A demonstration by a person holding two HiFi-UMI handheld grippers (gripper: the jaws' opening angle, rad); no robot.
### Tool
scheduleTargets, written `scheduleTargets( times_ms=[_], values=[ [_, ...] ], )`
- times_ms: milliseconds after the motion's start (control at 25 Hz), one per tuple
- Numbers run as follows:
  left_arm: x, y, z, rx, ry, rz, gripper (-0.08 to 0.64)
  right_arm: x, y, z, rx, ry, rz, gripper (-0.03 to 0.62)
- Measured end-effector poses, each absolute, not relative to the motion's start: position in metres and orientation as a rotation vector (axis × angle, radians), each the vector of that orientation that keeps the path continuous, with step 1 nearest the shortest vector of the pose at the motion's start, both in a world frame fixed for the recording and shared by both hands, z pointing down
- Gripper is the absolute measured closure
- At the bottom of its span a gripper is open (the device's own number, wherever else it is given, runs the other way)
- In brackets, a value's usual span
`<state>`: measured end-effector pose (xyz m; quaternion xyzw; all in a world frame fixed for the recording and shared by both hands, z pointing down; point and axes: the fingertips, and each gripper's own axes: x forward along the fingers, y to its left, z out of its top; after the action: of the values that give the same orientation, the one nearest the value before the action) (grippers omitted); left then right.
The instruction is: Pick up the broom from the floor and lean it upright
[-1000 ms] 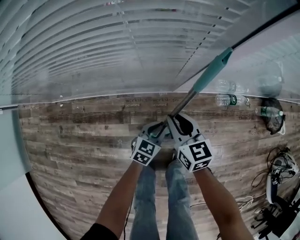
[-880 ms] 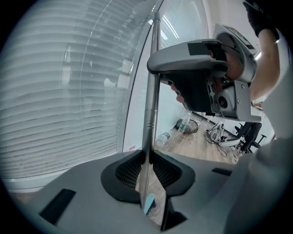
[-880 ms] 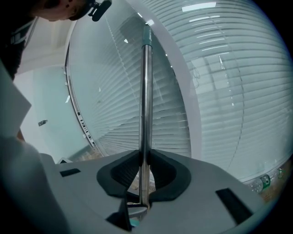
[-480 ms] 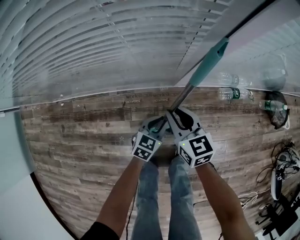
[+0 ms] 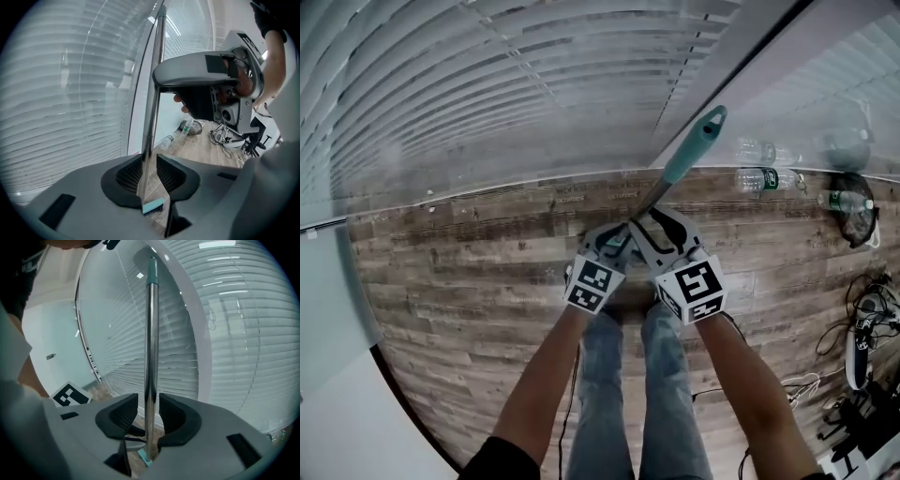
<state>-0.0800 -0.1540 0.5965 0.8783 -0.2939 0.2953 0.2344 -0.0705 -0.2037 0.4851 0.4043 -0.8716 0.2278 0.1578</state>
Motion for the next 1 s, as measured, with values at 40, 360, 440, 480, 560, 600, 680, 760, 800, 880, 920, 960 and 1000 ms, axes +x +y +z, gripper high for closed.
scheduleTargets(
  times_ms=[40,360,440,480,560,600,680,760,800,880,920,960,1000],
  values=[
    [-0.079,-0.156,0.591,2.416,-0.806,0.808,0.472,-0.071,-0.204,0.482,1.149,-2.493,0.646,0.444],
    [-0.072,-0.173,0.566,2.463,-0.813,0.810,0.472,-0.077,-0.220,0.469,1.197,-2.460,0.648,0.445],
    [-0.078,-0.181,0.563,2.468,-0.829,0.810,0.472,-0.078,-0.226,0.467,1.225,-2.453,0.677,0.445],
    [-0.083,-0.184,0.562,2.469,-0.839,0.817,0.472,-0.078,-0.229,0.464,1.232,-2.455,0.678,0.445],
    [-0.092,-0.181,0.554,2.464,-0.844,0.811,0.472,-0.075,-0.227,0.457,1.228,-2.455,0.663,0.445],
    [-0.094,-0.174,0.548,2.465,-0.830,0.805,0.472,-0.072,-0.222,0.453,1.215,-2.448,0.656,0.445],
    [-0.101,-0.159,0.529,2.469,-0.807,0.788,0.472,-0.065,-0.210,0.442,1.180,-2.430,0.638,0.445],
    [-0.112,-0.152,0.499,2.457,-0.830,0.730,0.472,-0.056,-0.200,0.421,1.152,-2.418,0.623,0.445],
    [-0.120,-0.152,0.478,2.446,-0.857,0.686,0.472,-0.052,-0.196,0.406,1.140,-2.420,0.612,0.445],
    [-0.133,-0.151,0.431,2.427,-0.908,0.615,0.472,-0.046,-0.190,0.366,1.109,-2.444,0.574,0.445],
    [-0.139,-0.148,0.406,2.420,-0.922,0.602,0.472,-0.043,-0.186,0.341,1.094,-2.460,0.552,0.445],
    [-0.144,-0.144,0.382,2.420,-0.932,0.602,0.472,-0.040,-0.180,0.315,1.079,-2.475,0.531,0.445],
    [-0.148,-0.141,0.356,2.432,-0.944,0.606,0.472,-0.037,-0.175,0.288,1.064,-2.489,0.508,0.445]
  ],
)
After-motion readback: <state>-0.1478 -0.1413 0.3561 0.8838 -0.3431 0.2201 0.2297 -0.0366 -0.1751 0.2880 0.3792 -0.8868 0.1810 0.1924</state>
